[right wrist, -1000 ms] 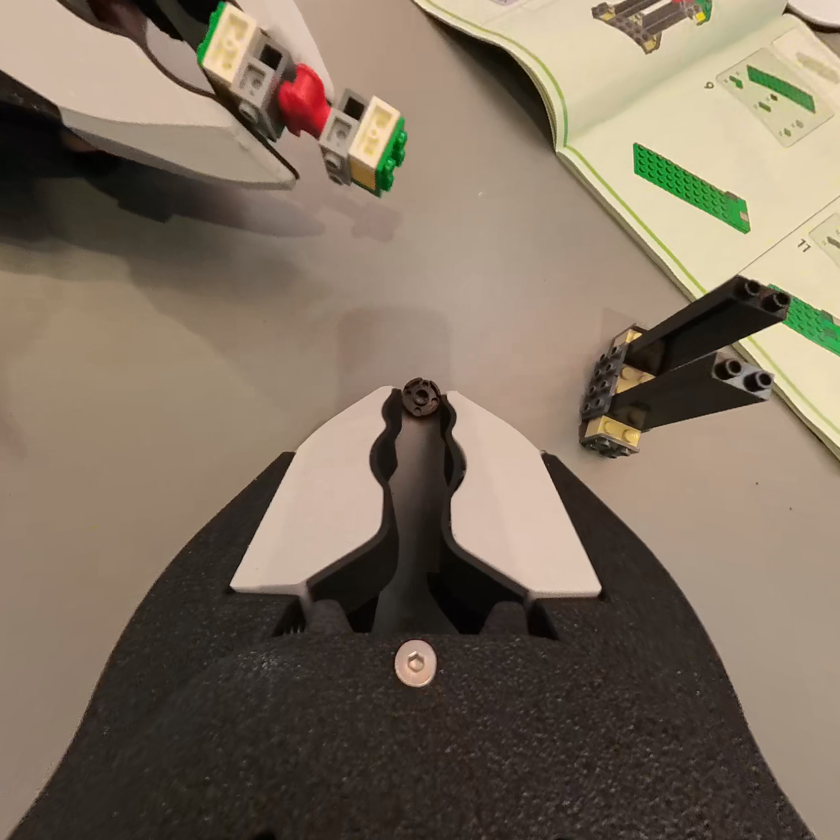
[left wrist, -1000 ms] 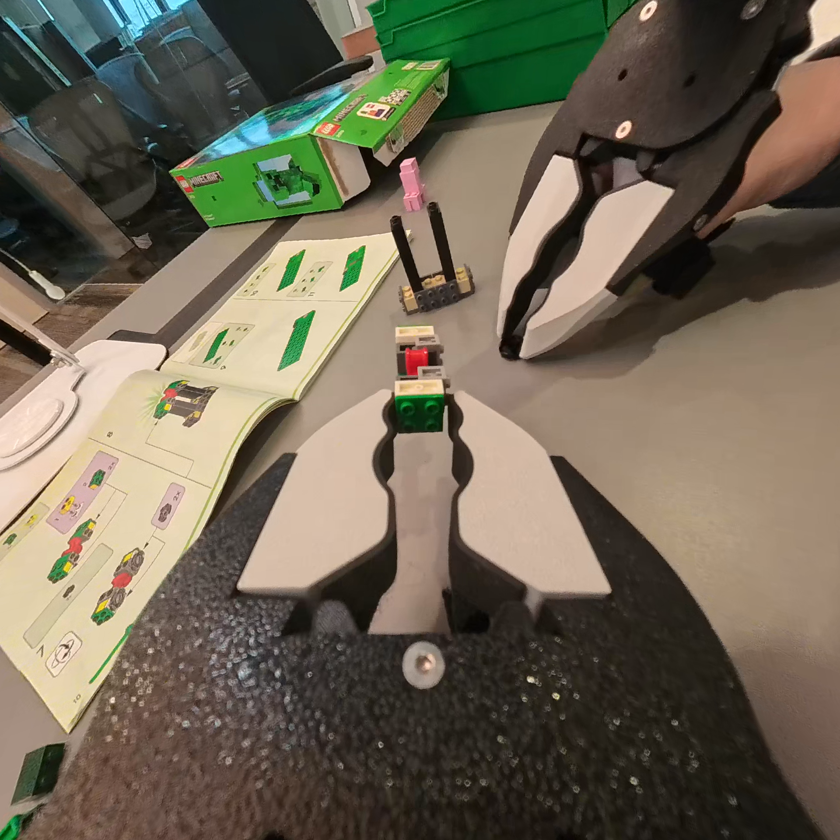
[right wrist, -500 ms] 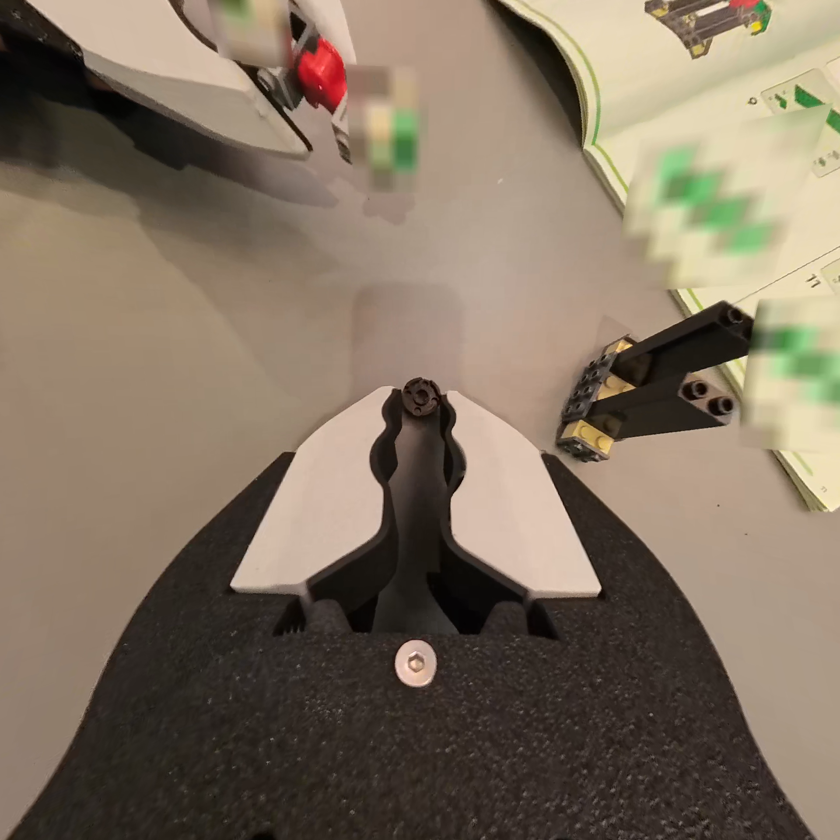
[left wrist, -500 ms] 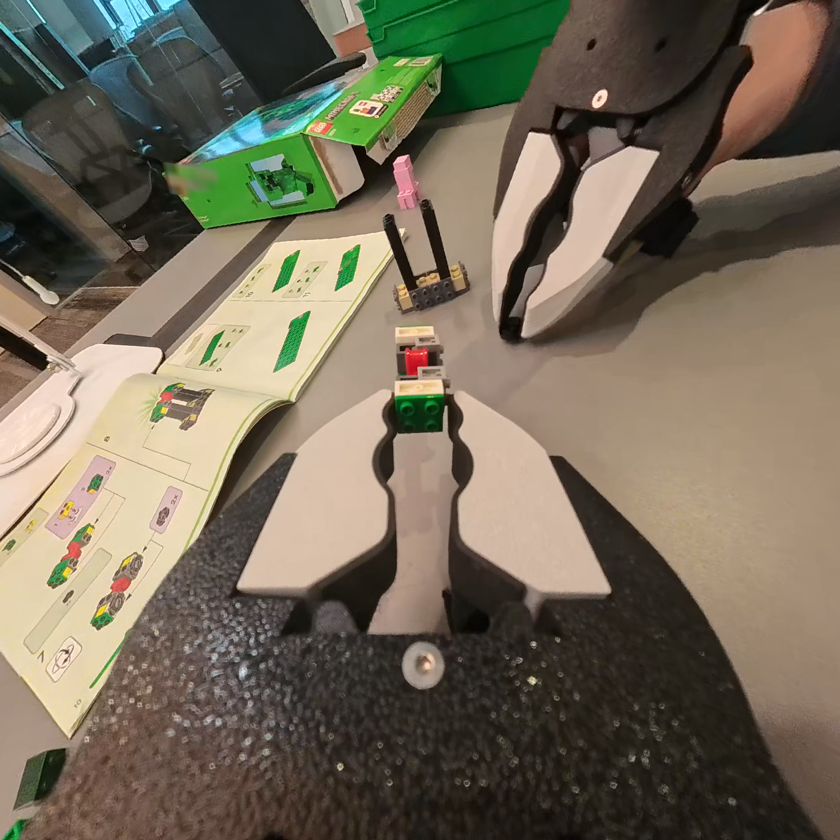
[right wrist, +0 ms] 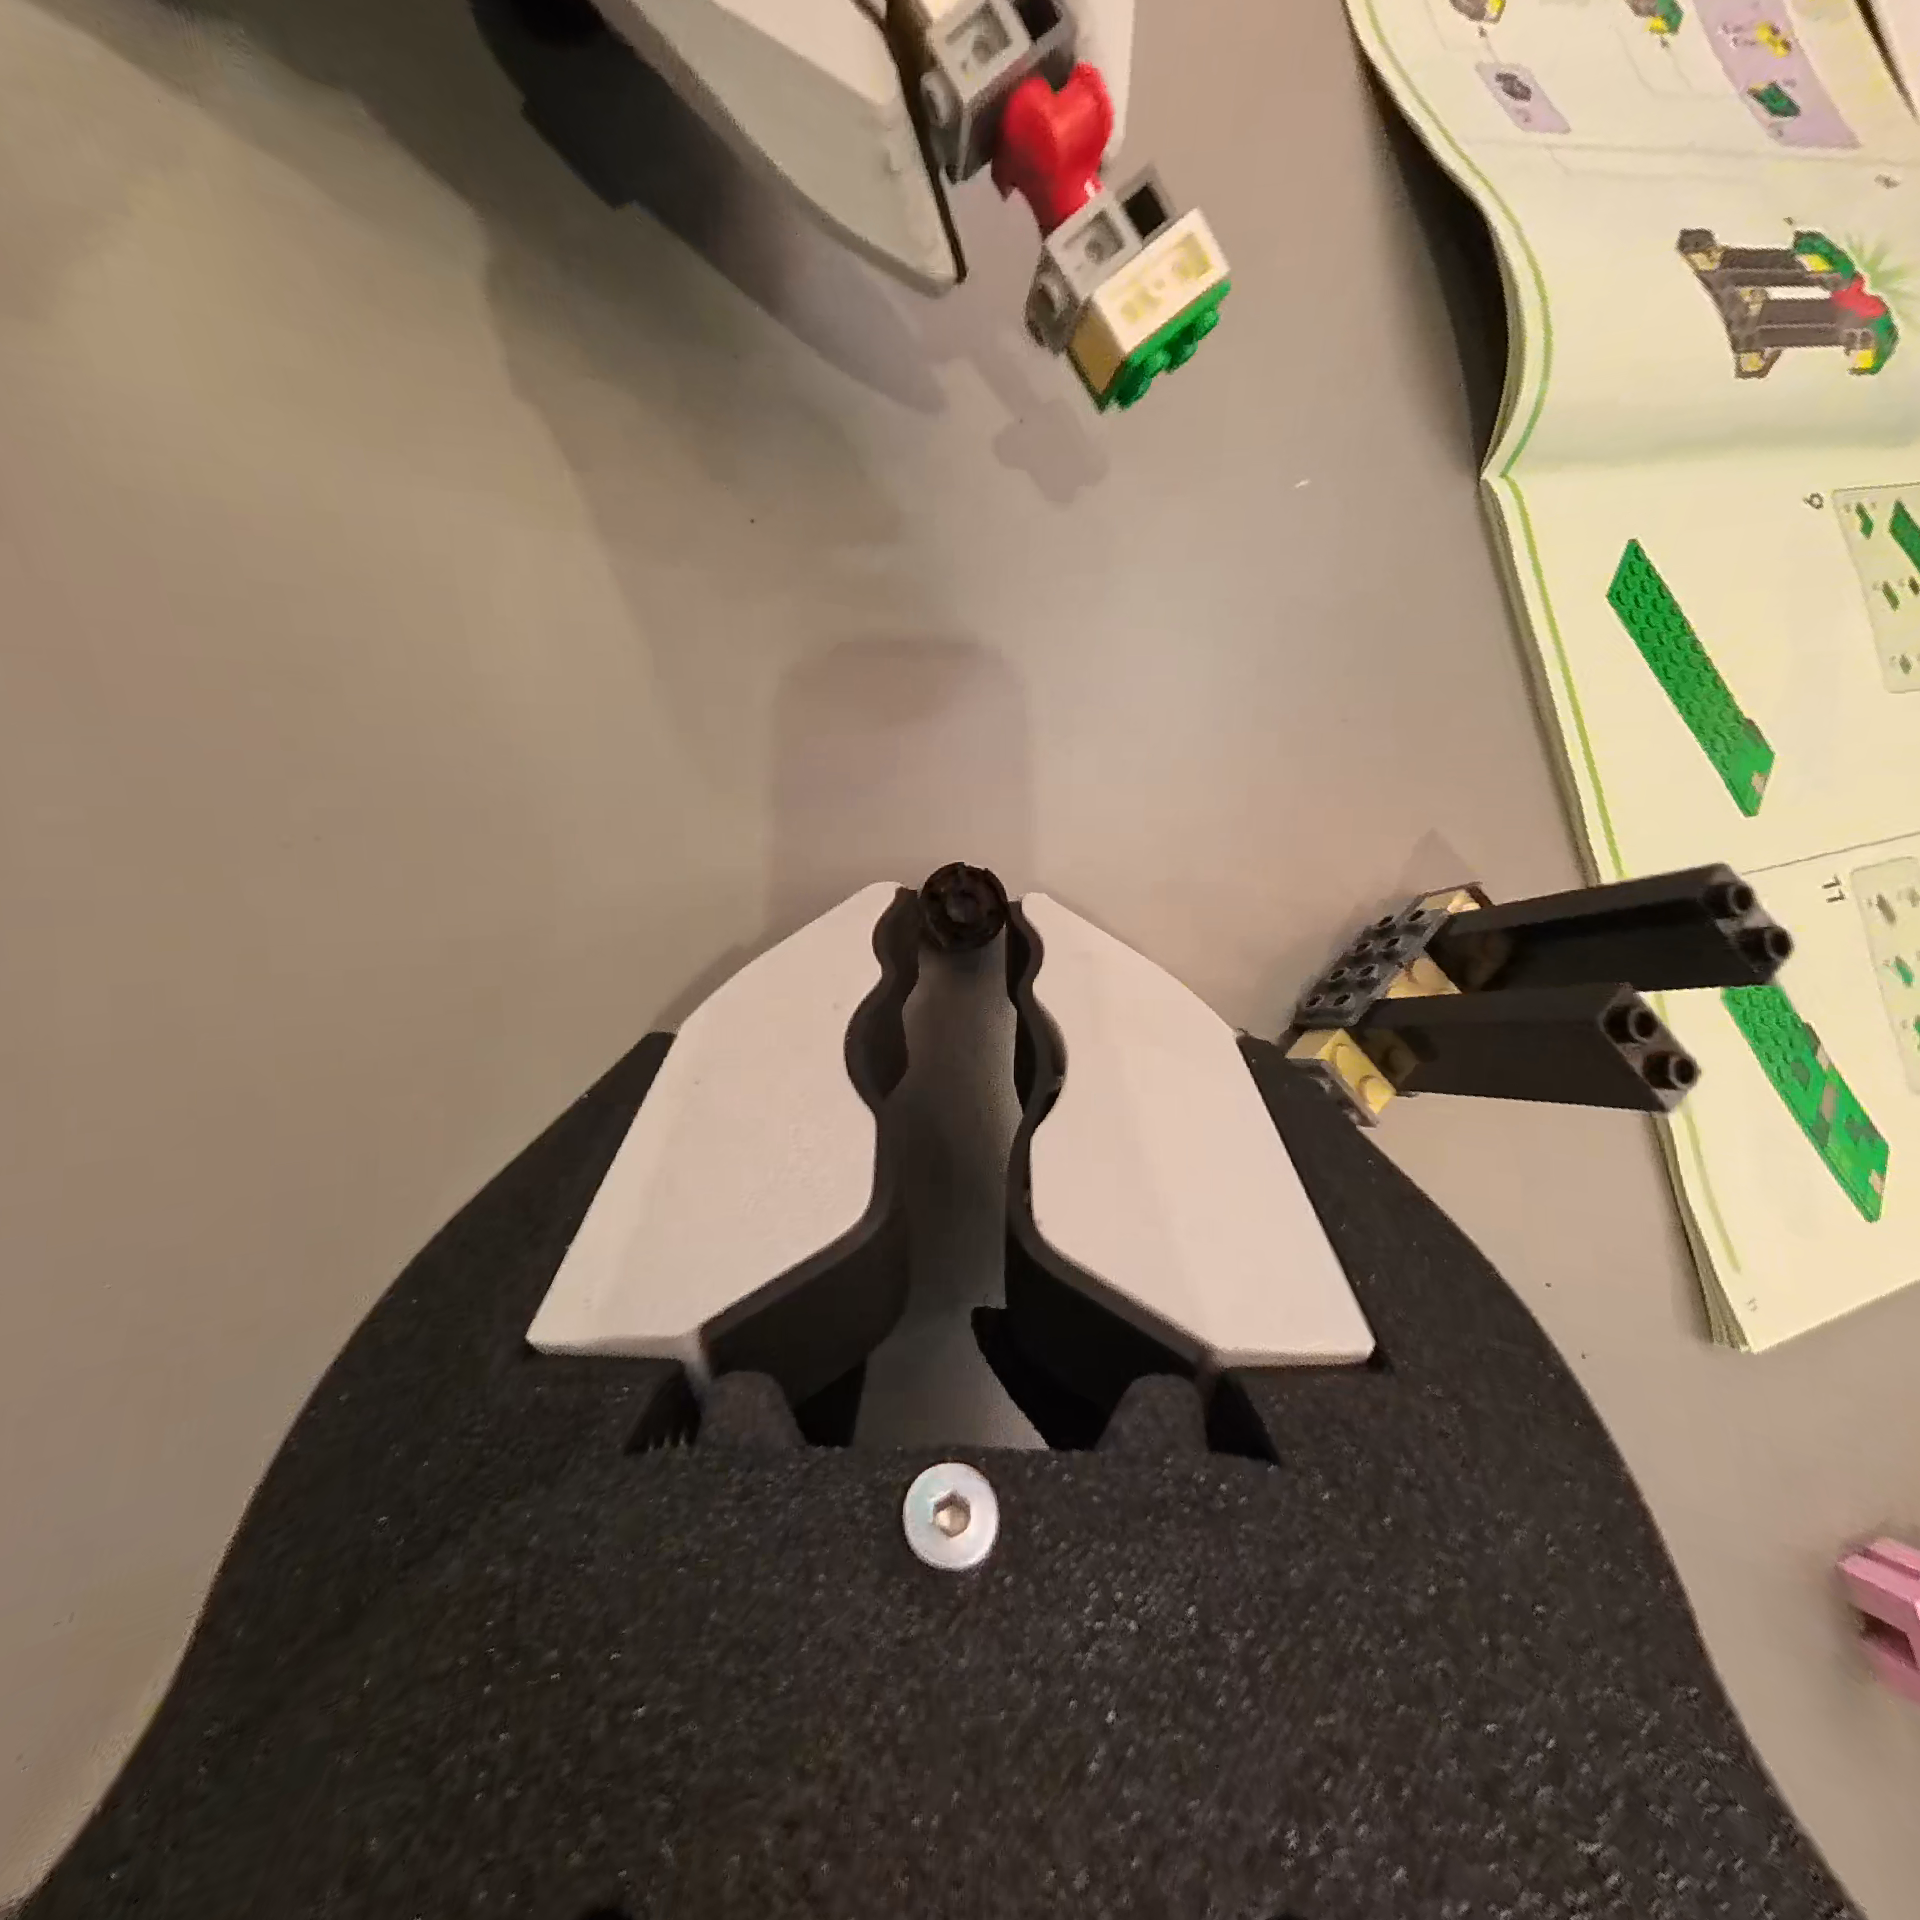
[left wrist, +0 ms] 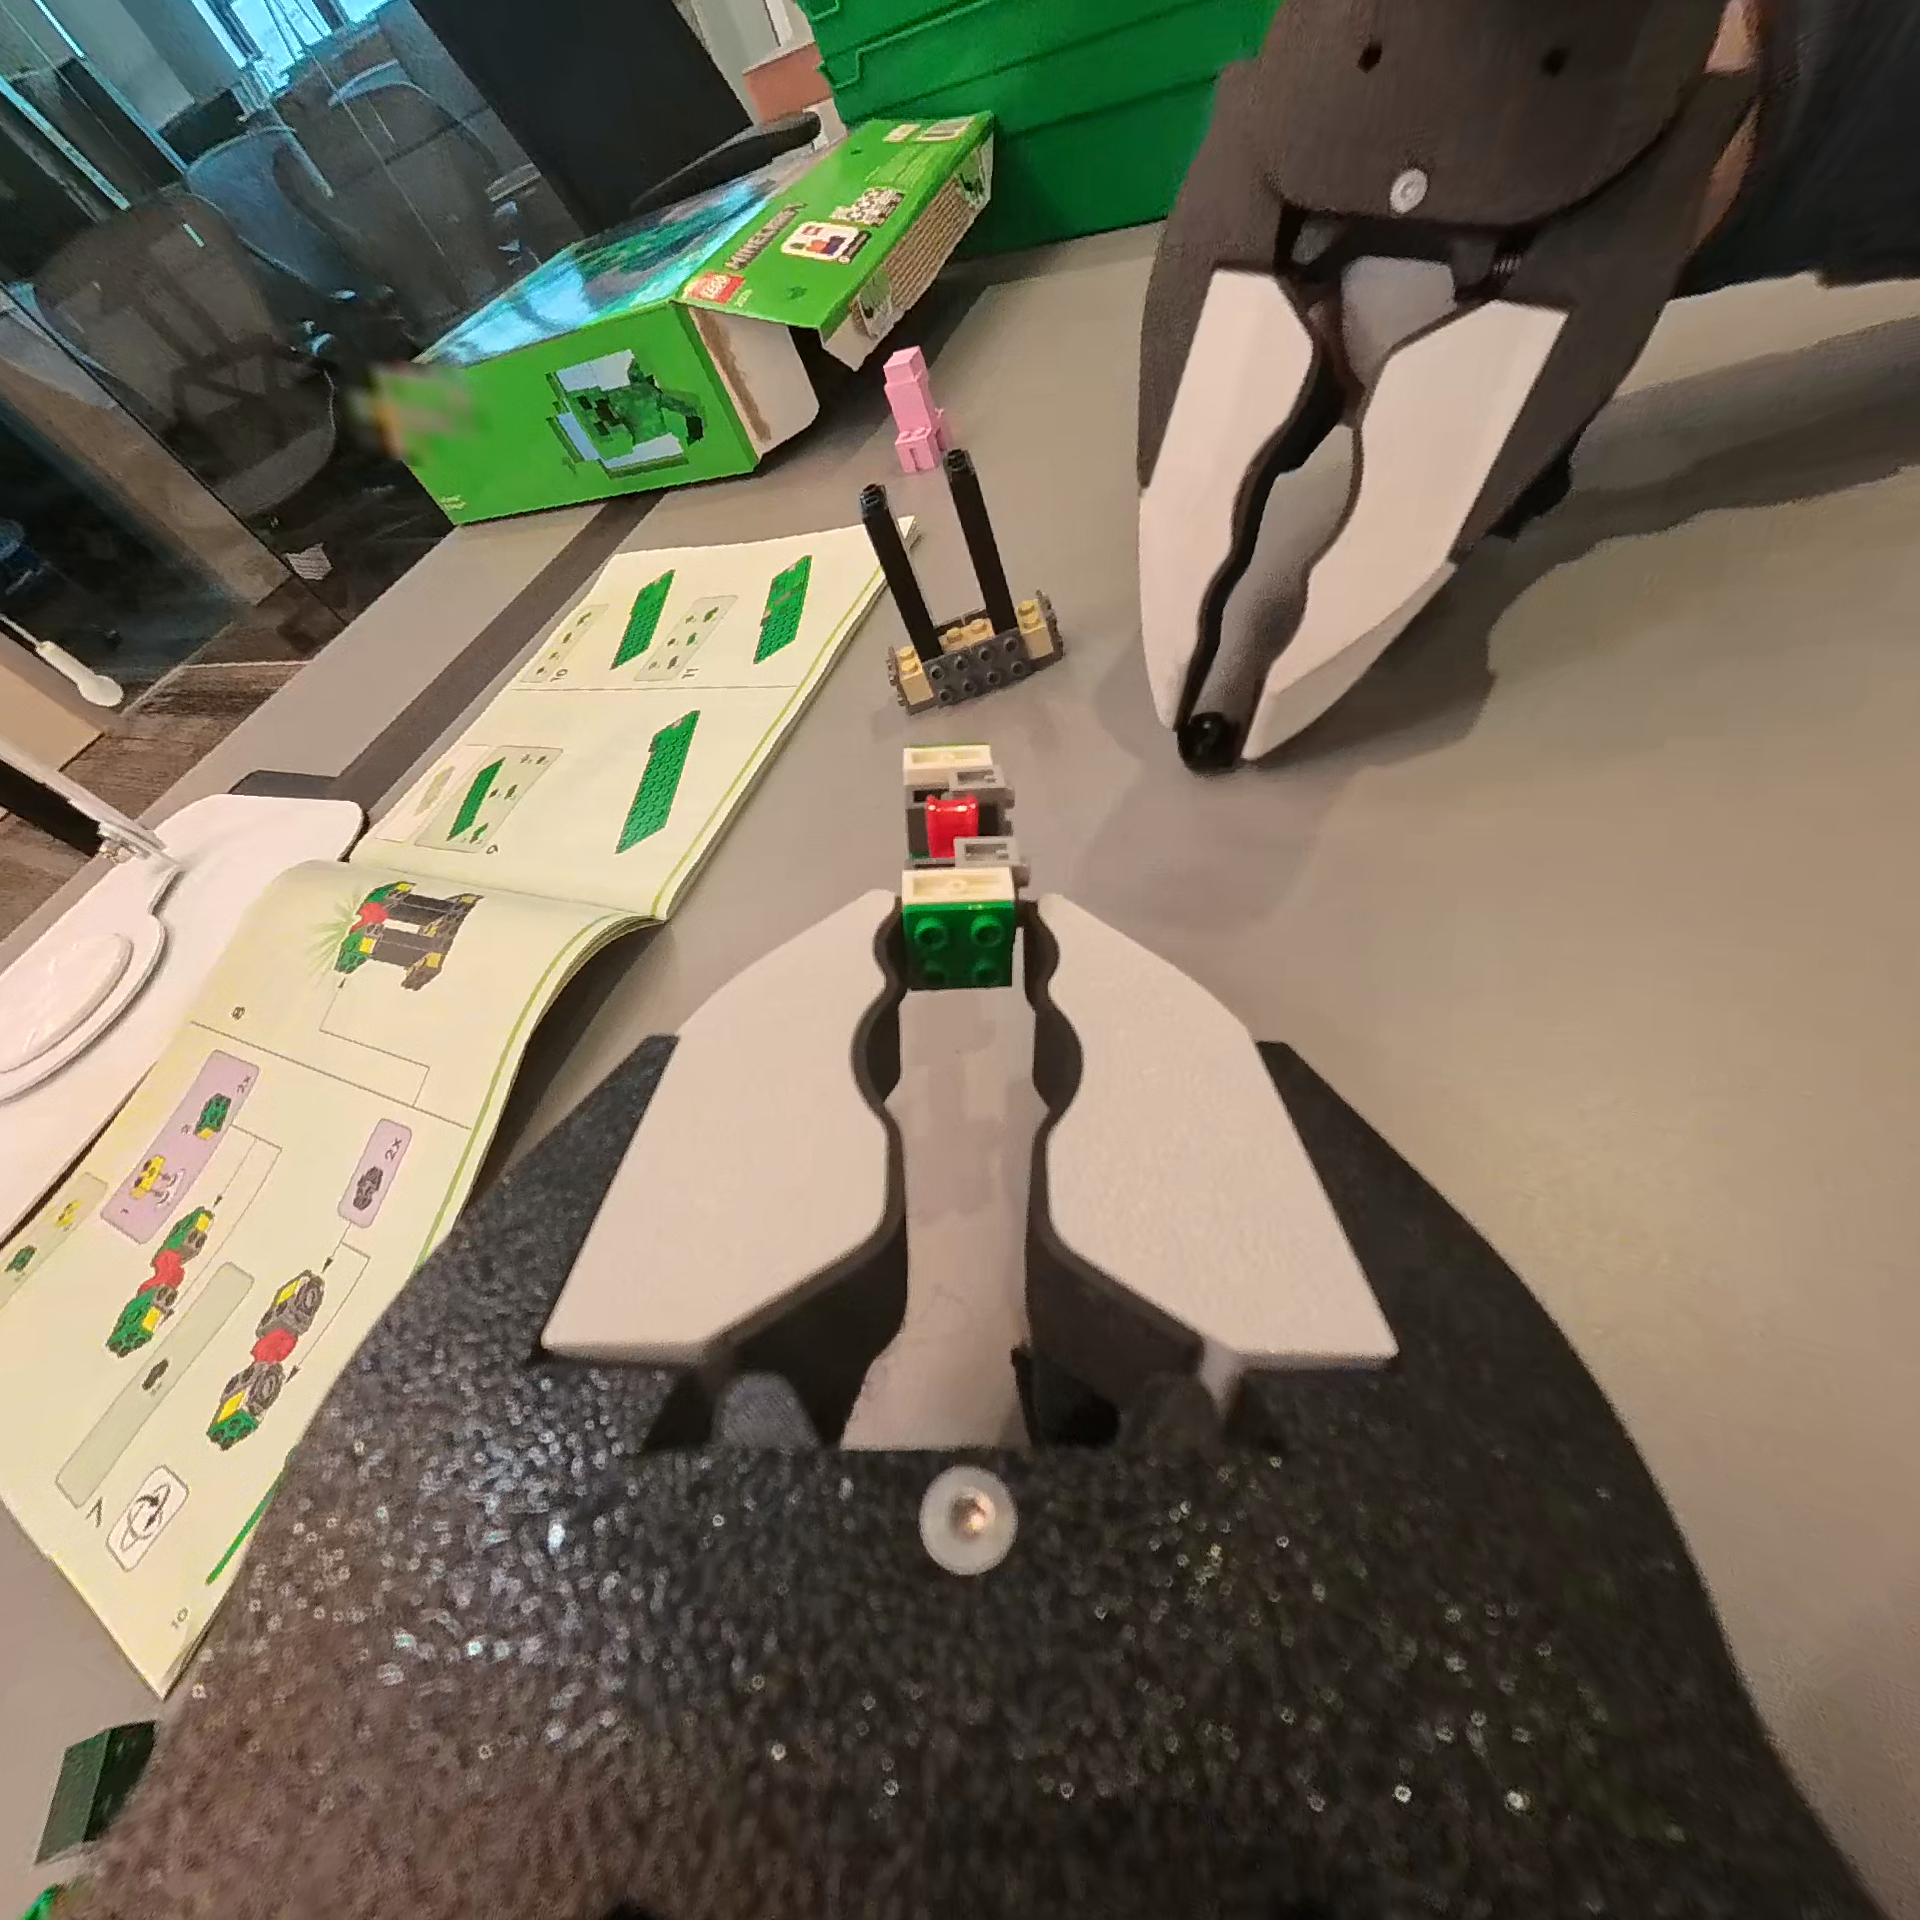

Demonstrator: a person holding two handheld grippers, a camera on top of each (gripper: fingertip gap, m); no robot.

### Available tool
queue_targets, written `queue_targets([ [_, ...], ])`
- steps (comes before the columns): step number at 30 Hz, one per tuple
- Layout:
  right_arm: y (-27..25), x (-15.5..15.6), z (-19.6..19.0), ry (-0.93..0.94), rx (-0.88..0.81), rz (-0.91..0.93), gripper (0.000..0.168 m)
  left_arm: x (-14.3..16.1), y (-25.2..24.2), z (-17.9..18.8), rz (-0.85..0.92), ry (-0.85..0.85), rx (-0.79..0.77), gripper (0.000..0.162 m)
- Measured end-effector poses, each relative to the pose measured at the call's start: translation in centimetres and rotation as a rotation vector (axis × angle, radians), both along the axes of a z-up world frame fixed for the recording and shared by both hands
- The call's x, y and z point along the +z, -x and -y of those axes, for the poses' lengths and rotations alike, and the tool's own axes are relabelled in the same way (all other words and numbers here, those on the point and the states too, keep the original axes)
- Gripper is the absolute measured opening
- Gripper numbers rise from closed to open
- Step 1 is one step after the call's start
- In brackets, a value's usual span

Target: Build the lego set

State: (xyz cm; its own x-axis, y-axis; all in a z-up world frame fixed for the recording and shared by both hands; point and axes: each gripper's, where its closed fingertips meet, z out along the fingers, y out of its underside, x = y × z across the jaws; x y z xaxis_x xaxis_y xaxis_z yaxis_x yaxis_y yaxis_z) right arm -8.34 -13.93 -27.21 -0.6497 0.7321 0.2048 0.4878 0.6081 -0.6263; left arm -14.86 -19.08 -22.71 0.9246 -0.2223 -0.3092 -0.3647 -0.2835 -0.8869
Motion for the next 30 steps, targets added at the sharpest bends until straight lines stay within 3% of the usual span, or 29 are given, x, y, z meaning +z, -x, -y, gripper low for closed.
queue_targets([
  [1,0.0,-0.2,0.0,-0.008,0.003,0.002,0.016,0.0,0.0,0.0,0.000,0.000,0.000,0.020],
  [18,0.4,0.6,0.4,0.024,-0.015,-0.063,0.016,-0.1,-0.1,0.0,-0.006,0.009,-0.007,0.020],
  [24,-1.0,0.6,-0.6,-0.033,-0.019,0.090,0.015,-0.2,-0.1,0.0,-0.008,0.010,-0.008,0.020],
  [30,-4.5,1.5,-4.3,-0.221,-0.009,0.451,0.015,-0.1,-0.1,0.0,-0.005,0.006,-0.009,0.020],
])
